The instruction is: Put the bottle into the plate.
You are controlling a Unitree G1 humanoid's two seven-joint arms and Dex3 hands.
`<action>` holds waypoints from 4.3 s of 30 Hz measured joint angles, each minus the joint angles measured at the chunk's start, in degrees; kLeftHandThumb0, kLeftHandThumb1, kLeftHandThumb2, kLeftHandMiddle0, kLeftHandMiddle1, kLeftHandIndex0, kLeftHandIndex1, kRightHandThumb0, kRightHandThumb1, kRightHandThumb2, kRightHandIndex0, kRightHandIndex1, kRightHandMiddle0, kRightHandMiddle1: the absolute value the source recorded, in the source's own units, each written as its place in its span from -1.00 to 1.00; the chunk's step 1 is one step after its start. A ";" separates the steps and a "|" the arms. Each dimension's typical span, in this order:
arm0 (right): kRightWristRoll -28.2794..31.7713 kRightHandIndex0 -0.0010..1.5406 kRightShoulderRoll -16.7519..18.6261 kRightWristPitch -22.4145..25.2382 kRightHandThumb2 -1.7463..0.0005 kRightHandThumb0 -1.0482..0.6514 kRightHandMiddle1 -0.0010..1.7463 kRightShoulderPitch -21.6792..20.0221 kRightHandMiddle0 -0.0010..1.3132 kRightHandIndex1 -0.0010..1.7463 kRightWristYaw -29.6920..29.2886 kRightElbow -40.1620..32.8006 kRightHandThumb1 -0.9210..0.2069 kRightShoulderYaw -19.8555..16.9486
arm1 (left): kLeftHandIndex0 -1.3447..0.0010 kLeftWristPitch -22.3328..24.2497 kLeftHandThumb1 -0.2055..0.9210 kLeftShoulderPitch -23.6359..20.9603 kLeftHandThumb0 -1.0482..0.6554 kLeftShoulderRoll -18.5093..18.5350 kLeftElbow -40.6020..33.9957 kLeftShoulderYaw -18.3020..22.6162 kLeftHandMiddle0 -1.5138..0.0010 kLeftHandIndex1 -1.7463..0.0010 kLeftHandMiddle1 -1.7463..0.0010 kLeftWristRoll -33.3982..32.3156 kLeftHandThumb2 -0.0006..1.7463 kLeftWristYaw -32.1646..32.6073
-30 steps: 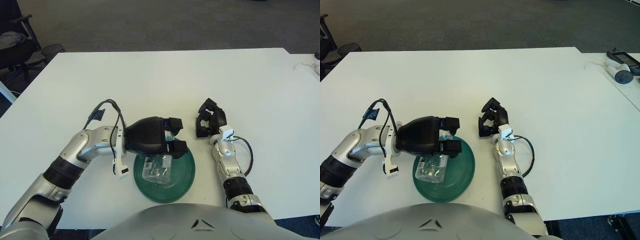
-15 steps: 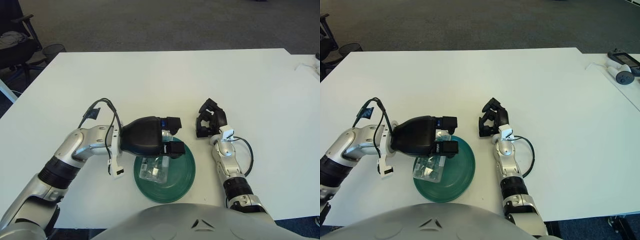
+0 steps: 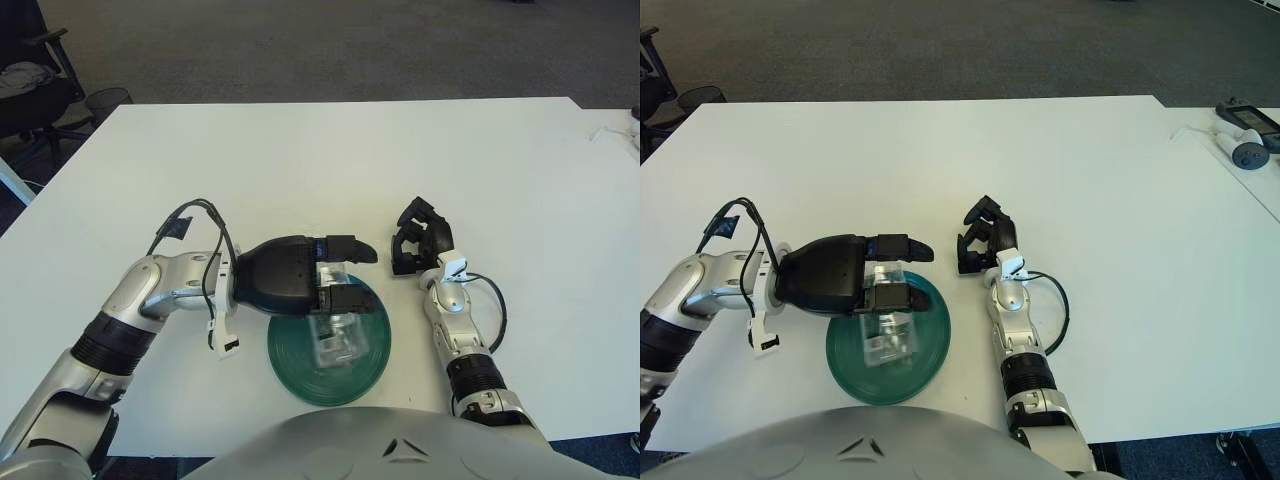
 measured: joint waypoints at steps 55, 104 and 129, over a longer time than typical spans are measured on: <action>0.83 0.18 0.62 -3.75 -0.97 0.23 1.00 -1.90 0.01 0.92 0.33 4.19 0.73 -0.25 | 1.00 16.05 1.00 -7.12 -0.89 -7.18 28.27 14.09 0.69 -0.04 0.84 -40.87 -0.51 2.38; 0.66 0.23 0.35 -2.11 -0.98 0.23 1.00 -0.52 0.05 0.87 0.97 2.09 0.78 -0.57 | 0.06 32.56 -0.65 -2.33 0.23 -32.38 56.47 24.12 -0.17 -1.00 -0.88 -47.91 0.89 10.01; 0.65 0.24 0.09 -1.64 -1.00 0.23 1.00 -0.13 0.07 0.86 1.49 1.59 0.81 -0.55 | 0.01 33.95 -0.72 -1.59 0.23 -32.19 56.48 22.31 -0.18 -1.00 -0.93 -44.21 0.96 11.80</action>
